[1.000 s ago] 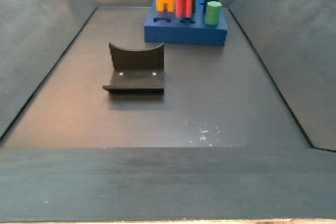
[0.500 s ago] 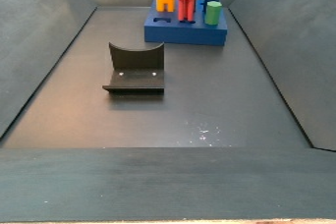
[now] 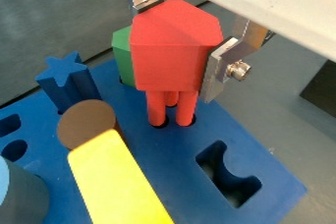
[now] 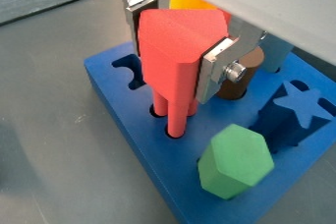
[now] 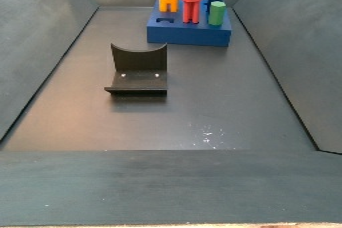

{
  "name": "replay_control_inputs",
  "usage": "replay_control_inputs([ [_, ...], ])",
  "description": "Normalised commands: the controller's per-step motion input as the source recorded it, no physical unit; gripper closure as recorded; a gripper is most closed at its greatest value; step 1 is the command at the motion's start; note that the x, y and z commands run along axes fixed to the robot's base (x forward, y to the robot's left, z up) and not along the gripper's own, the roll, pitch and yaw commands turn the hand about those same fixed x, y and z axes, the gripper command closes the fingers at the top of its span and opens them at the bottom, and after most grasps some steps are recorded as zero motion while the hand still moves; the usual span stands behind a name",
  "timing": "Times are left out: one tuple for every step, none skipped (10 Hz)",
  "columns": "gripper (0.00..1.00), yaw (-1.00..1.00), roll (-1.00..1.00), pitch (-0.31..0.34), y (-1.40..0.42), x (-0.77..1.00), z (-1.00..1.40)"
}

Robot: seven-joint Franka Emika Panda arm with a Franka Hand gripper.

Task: Pick up the 3 prong object. Move up. Move to above the board. Insert the 3 prong object.
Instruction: Insert the 3 prong object.

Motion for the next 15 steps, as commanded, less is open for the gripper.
replay_control_inputs([
  [1.0, 0.14, 0.19, 0.0, 0.0, 0.0, -0.02],
  [1.0, 0.14, 0.17, -0.02, 0.0, 0.0, -0.11],
  [1.0, 0.16, 0.19, -0.041, 0.0, 0.0, -0.22],
  [1.0, 0.17, 0.23, -0.114, -0.07, 0.0, -0.45],
  [1.0, 0.2, 0.26, -0.139, -0.08, 0.0, -0.51],
  [1.0, 0.23, 0.27, -0.14, -0.1, 0.0, -0.46],
  [1.0, 0.25, 0.26, -0.129, -0.1, 0.0, -0.42],
  [1.0, 0.25, 0.23, -0.124, -0.09, 0.0, -0.41],
  [1.0, 0.15, 0.18, -0.106, -0.11, 0.0, -0.44],
  [1.0, 0.0, 0.13, -0.016, -0.02, 0.12, -0.37],
  [1.0, 0.0, 0.08, 0.0, 0.0, 0.16, -0.33],
  [1.0, -0.04, 0.03, 0.03, 0.19, 0.14, -0.28],
  [1.0, -0.06, 0.02, 0.02, 0.2, 0.1, -0.28],
  [1.0, -0.06, 0.03, 0.047, 0.2, 0.15, -0.27],
  [1.0, -0.01, 0.04, 0.0, 0.09, 0.09, -0.38],
])
